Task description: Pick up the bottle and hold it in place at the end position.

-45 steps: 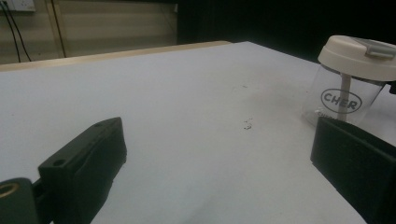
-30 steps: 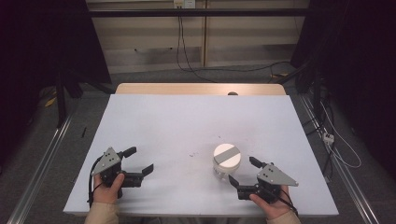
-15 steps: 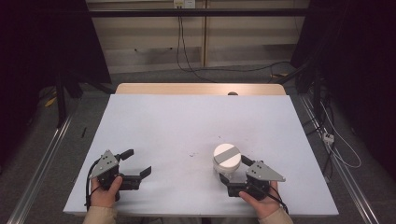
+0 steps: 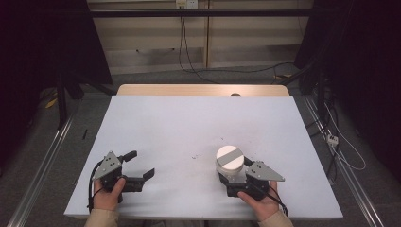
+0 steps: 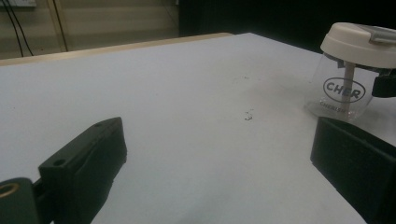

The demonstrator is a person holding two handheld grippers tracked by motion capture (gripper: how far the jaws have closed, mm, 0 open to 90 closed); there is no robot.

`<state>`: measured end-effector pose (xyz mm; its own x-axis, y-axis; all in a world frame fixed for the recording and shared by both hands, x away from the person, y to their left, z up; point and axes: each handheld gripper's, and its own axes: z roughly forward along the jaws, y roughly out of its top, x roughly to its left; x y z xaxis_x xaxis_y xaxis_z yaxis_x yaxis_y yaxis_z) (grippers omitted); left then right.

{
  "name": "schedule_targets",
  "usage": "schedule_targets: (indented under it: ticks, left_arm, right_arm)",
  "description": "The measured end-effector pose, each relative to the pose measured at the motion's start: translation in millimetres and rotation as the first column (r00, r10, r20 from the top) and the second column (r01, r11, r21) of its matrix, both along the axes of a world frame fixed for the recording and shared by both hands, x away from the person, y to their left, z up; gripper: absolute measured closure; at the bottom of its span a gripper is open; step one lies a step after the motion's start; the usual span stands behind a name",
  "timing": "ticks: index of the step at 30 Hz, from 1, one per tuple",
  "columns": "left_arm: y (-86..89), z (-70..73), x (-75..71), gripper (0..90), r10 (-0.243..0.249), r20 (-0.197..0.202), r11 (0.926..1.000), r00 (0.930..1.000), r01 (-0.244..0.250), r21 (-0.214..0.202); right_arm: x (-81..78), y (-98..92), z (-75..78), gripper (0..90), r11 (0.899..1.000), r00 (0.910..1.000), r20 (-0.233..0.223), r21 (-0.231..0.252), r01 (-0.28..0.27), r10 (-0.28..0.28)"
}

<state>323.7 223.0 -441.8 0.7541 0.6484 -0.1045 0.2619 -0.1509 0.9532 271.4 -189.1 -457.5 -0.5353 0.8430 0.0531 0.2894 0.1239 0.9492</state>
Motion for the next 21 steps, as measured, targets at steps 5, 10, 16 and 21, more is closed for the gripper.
schedule_targets:
  ticks: [5, 10, 16, 21]
  left_arm:
    - [2.5, -0.1, -0.4, 3.3, 0.006, 0.0, 1.0, 1.0, -0.006, -0.005]
    - [4.9, -2.4, -1.0, 3.3, 0.007, -0.004, 1.0, 1.0, -0.007, 0.003]
    - [8.6, -2.1, -0.7, 3.3, 0.018, -0.001, 0.9998, 0.9998, -0.018, -0.001]
    - [10.4, -1.8, -3.1, 3.4, 0.017, 0.001, 0.9999, 0.9999, -0.017, 0.001]
  right_arm:
    - [5.5, 9.3, -0.3, 4.7, 1.0, 0.9999, -0.008, 0.005, -0.007, 0.007]
    - [8.2, 13.9, -0.2, 4.4, 1.0, 0.9999, -0.009, -0.011, -0.011, 0.011]
    - [13.4, 14.9, -0.9, 7.0, 1.0, 0.9998, -0.015, -0.015, -0.014, 0.014]
    - [15.0, 14.5, 0.8, 12.5, 1.0, 1.0, 0.003, -0.022, -0.008, 0.008]
